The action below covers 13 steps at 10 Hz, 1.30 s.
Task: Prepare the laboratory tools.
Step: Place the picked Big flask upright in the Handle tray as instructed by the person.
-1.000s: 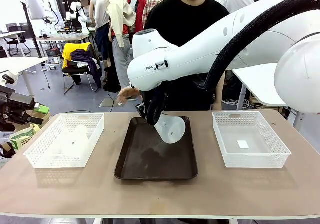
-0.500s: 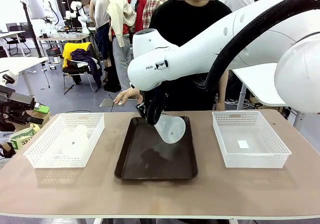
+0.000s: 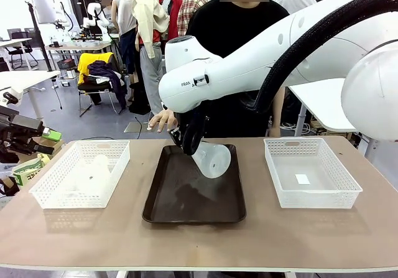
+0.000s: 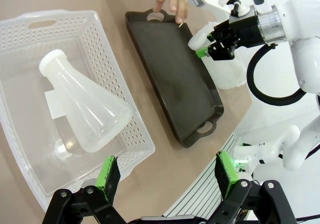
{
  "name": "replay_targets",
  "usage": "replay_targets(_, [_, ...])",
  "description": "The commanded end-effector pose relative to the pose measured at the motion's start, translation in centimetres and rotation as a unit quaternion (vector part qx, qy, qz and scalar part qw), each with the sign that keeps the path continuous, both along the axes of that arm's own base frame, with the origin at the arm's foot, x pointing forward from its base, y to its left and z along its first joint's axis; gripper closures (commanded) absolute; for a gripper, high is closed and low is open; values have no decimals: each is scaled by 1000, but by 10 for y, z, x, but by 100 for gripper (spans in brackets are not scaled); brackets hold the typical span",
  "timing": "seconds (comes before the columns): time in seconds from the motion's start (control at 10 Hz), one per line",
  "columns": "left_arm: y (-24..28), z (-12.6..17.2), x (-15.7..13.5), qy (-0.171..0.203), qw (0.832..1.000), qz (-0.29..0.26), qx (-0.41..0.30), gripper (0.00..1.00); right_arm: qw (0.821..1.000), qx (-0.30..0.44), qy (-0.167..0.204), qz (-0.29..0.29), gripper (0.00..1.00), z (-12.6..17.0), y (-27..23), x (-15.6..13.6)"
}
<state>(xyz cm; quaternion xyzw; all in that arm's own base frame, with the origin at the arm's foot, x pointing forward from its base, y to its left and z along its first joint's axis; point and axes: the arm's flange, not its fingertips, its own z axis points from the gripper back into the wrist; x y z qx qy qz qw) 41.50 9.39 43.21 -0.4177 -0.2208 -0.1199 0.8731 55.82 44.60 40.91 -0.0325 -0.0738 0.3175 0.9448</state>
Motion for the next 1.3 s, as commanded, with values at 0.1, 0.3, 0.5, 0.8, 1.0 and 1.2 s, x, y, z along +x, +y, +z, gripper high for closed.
replay_targets(0.1, [0, 1, 0, -3, 1000, -1, -8, 0, 1000, -1, 0, 1, 100, 0, -1, -1])
replay_targets(0.3, [0, 1, 0, -3, 1000, -1, -8, 0, 1000, -1, 0, 1, 100, 0, -1, -1])
replay_targets(0.5, [0, 1, 0, -3, 1000, -1, -8, 0, 1000, -1, 0, 1, 100, 0, -1, -1])
replay_targets(0.8, [0, 1, 0, -3, 1000, -1, -8, 0, 998, 31, 5, 57, 100, 11, -4, -5])
replay_targets(1.0, [0, 1, 0, -3, 1000, -1, -8, 0, 992, 64, 1, 105, 100, 28, -15, -9])
replay_targets(1.2, [0, 1, 0, -3, 1000, -1, -8, 0, 964, 144, -48, 217, 100, 43, -27, -11])
